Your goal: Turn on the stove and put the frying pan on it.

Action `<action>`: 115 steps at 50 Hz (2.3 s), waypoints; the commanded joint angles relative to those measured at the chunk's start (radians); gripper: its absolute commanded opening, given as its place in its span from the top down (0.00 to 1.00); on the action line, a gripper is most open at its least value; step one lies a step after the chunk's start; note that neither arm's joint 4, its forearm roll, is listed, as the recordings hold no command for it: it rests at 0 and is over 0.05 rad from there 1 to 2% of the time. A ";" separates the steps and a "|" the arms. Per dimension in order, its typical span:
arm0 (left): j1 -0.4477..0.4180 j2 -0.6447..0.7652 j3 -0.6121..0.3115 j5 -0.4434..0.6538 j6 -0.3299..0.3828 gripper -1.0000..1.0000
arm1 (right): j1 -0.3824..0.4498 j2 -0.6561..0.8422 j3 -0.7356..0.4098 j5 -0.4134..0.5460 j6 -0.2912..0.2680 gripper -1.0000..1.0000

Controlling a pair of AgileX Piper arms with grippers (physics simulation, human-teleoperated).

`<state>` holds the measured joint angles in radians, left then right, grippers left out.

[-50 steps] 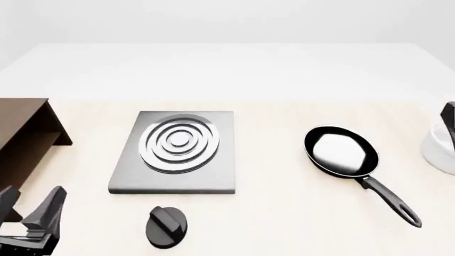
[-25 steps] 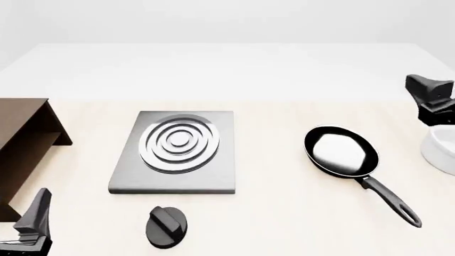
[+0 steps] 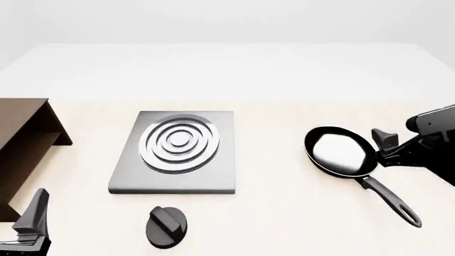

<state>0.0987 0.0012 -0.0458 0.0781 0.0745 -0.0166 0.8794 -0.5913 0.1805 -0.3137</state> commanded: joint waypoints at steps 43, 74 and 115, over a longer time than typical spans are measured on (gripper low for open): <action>0.023 -0.001 -0.018 0.032 -0.022 0.00 | -0.151 0.300 0.292 -0.441 -0.099 0.00; 0.025 -0.001 -0.008 0.024 -0.022 0.00 | -0.194 0.611 0.341 -0.722 -0.107 0.00; 0.028 -0.001 -0.011 0.032 -0.025 0.00 | -0.246 0.762 0.331 -0.855 -0.142 1.00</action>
<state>0.1256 0.0002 -0.0585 0.1103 0.0517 -0.2576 1.6524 -0.2670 -0.6603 -0.4463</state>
